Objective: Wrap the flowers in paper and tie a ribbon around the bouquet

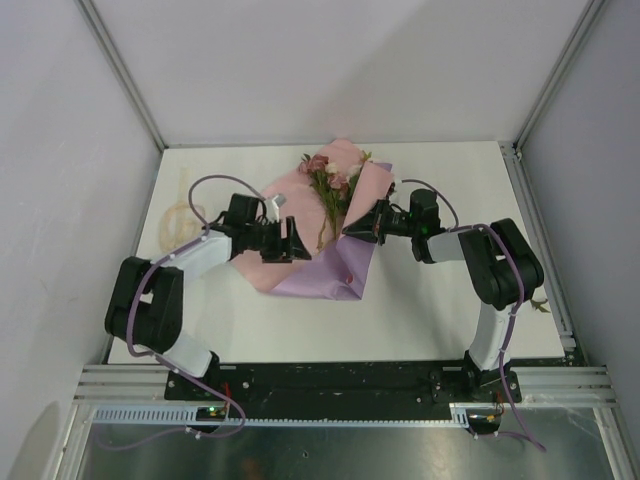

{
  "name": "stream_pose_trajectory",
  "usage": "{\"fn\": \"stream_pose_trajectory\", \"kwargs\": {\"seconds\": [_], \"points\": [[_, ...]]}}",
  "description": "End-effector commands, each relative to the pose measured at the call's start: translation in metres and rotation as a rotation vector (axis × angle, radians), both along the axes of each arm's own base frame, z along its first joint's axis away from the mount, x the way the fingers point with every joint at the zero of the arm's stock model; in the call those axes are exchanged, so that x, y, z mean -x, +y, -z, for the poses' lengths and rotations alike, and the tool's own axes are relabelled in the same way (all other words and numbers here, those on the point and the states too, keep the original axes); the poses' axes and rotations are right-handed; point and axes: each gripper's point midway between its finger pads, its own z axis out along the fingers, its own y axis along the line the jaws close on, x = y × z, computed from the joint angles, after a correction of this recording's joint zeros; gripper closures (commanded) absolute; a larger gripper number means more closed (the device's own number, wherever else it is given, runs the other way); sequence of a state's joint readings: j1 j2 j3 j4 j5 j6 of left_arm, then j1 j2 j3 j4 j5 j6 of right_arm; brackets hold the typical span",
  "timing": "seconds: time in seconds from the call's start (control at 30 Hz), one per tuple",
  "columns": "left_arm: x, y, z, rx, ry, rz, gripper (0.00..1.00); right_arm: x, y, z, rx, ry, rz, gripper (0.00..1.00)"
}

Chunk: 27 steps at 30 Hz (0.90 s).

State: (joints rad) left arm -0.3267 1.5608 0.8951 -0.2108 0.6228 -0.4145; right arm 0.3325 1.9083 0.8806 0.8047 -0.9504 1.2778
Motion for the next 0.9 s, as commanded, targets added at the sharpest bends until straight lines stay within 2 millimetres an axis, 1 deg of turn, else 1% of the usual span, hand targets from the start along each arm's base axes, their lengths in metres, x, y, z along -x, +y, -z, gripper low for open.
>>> {"fn": "stream_pose_trajectory", "kwargs": {"seconds": [0.0, 0.07, 0.17, 0.23, 0.33, 0.43, 0.5, 0.57, 0.63, 0.7, 0.77, 0.87], "points": [[0.020, 0.035, 0.024, -0.140, 0.028, 0.060, 0.23, 0.002, 0.001, -0.007, 0.000, -0.057, -0.006, 1.00], [0.022, 0.038, 0.030, -0.159, 0.029, 0.086, 0.22, 0.002, 0.002, -0.007, 0.002, -0.061, -0.006, 1.00], [0.024, 0.037, 0.038, -0.158, 0.046, 0.113, 0.23, 0.004, 0.004, -0.008, 0.002, -0.066, -0.010, 1.00], [0.024, 0.033, 0.039, -0.137, 0.059, 0.132, 0.27, 0.004, 0.006, -0.008, 0.003, -0.070, -0.010, 1.00], [0.023, 0.025, 0.044, -0.111, 0.078, 0.161, 0.35, 0.004, 0.009, -0.006, 0.008, -0.071, -0.008, 1.00], [0.019, 0.017, 0.047, -0.085, 0.086, 0.176, 0.42, 0.004, 0.014, -0.007, 0.008, -0.074, -0.011, 1.00], [0.017, 0.012, 0.050, -0.069, 0.094, 0.178, 0.51, 0.003, 0.017, -0.008, 0.007, -0.080, -0.012, 1.00], [0.015, 0.008, 0.051, -0.055, 0.094, 0.180, 0.64, 0.002, 0.022, -0.008, 0.007, -0.083, -0.017, 1.00], [0.013, 0.004, 0.052, -0.045, 0.094, 0.181, 0.81, 0.002, 0.028, -0.009, 0.007, -0.085, -0.019, 1.00], [0.009, 0.001, 0.054, -0.038, 0.099, 0.173, 0.93, 0.002, 0.034, -0.008, 0.008, -0.086, -0.025, 1.00], [0.006, -0.001, 0.057, -0.036, 0.108, 0.162, 0.98, 0.002, 0.041, -0.007, 0.012, -0.085, -0.026, 1.00], [0.004, -0.002, 0.063, -0.034, 0.123, 0.149, 1.00, -0.001, 0.050, -0.004, 0.018, -0.084, -0.022, 1.00]]}}
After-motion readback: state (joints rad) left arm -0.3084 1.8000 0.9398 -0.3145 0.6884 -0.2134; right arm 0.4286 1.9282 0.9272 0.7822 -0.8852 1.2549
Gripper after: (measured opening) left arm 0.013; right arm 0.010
